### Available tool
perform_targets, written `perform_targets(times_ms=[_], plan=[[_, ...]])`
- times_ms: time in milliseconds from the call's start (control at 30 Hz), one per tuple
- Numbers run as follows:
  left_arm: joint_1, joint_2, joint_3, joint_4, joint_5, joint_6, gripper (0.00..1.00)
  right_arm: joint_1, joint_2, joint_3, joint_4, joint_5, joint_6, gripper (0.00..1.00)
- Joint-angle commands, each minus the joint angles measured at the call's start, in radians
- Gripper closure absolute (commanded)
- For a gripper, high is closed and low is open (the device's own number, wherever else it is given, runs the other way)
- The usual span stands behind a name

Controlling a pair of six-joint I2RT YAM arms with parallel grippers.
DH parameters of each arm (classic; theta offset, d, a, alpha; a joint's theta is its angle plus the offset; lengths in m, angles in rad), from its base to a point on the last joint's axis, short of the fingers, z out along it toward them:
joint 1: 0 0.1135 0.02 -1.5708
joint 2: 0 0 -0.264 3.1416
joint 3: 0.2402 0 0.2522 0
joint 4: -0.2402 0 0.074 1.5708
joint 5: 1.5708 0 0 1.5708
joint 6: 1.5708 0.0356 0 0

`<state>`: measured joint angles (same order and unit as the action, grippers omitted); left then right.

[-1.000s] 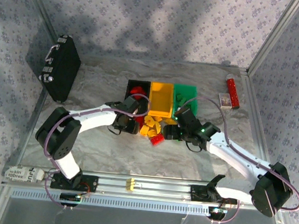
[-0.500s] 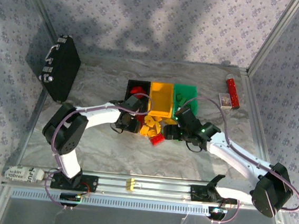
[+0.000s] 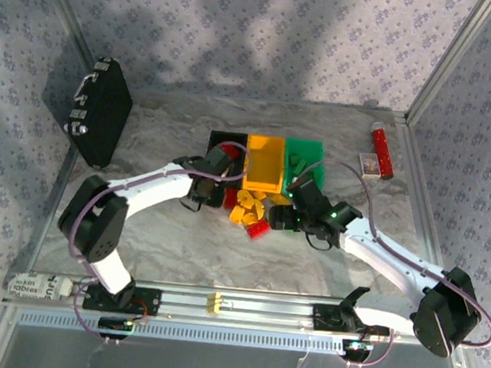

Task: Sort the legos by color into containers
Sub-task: Place the lego in the container.

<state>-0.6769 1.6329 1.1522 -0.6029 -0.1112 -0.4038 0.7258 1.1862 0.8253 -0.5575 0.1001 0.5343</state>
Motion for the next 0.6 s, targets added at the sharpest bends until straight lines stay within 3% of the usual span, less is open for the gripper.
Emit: perform_targets(times_ms=[0, 200, 300, 333, 400, 567], plan=[[0.01, -0.058, 0.146, -0.022, -0.059, 0.074, 0.67, -0.004, 0.004, -0.013, 0.015, -0.007, 0.013, 0.16], [0.106, 0.155, 0.419, -0.13, 0.007, 0.146, 0.63, 0.01, -0.009, -0.002, 0.005, -0.002, 0.018, 0.16], [0.094, 0.211, 0.482, -0.19, -0.008, 0.146, 0.16, 0.014, -0.041, -0.013, -0.017, 0.015, 0.02, 0.16], [0.081, 0.198, 0.459, -0.176, -0.026, 0.144, 0.12, 0.012, -0.055, -0.022, -0.023, 0.021, 0.021, 0.16], [0.062, 0.153, 0.389, -0.124, -0.05, 0.132, 0.08, 0.004, -0.082, -0.045, -0.026, 0.023, 0.025, 0.16], [0.029, 0.043, 0.208, -0.032, -0.047, 0.082, 0.12, -0.019, -0.102, -0.078, -0.013, 0.001, 0.025, 0.16]])
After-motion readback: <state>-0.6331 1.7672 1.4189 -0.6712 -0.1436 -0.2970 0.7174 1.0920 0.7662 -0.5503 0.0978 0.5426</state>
